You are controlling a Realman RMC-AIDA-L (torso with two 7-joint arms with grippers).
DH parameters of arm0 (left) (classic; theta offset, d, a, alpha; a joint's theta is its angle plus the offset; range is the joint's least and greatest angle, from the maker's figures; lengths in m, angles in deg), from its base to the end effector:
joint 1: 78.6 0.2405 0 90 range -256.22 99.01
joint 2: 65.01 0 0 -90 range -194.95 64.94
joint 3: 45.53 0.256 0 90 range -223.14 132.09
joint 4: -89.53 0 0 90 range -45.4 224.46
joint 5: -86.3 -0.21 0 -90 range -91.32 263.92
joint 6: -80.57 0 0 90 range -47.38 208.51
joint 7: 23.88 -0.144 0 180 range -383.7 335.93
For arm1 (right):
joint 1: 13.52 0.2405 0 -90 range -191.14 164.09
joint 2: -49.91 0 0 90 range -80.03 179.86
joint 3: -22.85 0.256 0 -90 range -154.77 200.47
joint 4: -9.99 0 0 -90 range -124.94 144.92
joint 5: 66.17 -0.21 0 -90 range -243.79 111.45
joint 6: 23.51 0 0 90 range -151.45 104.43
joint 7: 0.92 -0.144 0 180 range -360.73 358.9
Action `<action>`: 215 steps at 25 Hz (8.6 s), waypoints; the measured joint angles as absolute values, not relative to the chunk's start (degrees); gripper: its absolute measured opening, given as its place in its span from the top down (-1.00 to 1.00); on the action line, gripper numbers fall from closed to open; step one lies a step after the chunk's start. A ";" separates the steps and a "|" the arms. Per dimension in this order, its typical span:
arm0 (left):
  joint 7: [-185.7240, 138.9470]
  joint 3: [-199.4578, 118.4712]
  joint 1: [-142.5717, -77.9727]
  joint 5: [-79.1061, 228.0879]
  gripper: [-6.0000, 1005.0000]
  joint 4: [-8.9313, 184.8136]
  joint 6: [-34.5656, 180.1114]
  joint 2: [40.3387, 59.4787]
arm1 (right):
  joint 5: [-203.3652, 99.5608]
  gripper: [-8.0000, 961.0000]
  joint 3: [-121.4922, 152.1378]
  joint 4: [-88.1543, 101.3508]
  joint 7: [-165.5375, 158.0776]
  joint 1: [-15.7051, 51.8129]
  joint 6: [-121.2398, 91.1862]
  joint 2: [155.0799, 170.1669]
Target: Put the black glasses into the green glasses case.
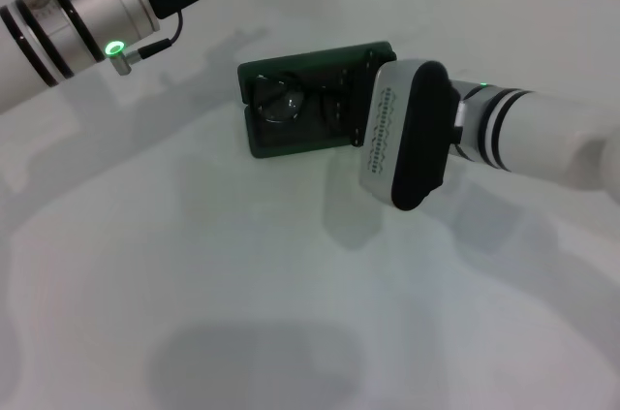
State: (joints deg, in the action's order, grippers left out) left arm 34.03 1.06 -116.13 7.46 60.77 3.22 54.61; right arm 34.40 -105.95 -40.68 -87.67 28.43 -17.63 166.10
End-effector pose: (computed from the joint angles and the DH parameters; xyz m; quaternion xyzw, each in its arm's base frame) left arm -0.1922 0.3954 0.0124 -0.8591 -0.0910 -0.4096 0.2930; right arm 0.1267 0.3862 -0.1350 -0.9194 -0.2126 -0.0200 0.3303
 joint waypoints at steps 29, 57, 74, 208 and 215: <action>34.10 2.37 -116.03 7.65 -0.77 60.17 3.45 54.61 | 39.95 0.81 -100.72 -41.94 -87.39 26.24 -11.44 165.80; 33.97 2.30 -116.84 7.64 -0.77 60.34 3.61 54.70 | 44.95 0.74 -99.92 -42.88 -84.33 24.96 -13.18 166.10; 46.35 4.16 -119.40 3.24 -0.77 60.50 17.69 54.11 | 26.12 0.54 -78.93 -45.53 -81.03 20.83 9.03 165.94; 52.65 27.97 -114.59 -4.85 -0.74 56.55 29.67 54.88 | 3.96 0.46 -46.95 -26.21 -62.08 18.68 36.62 166.10; 40.33 21.80 -106.23 9.07 -0.74 51.97 -0.63 51.94 | 4.83 0.45 -49.15 -26.26 -62.19 18.77 45.35 165.61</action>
State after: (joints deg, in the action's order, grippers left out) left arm 40.33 21.80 -106.23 9.07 51.97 -0.63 51.94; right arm 4.83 -49.15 -26.26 -62.19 18.77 45.35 165.61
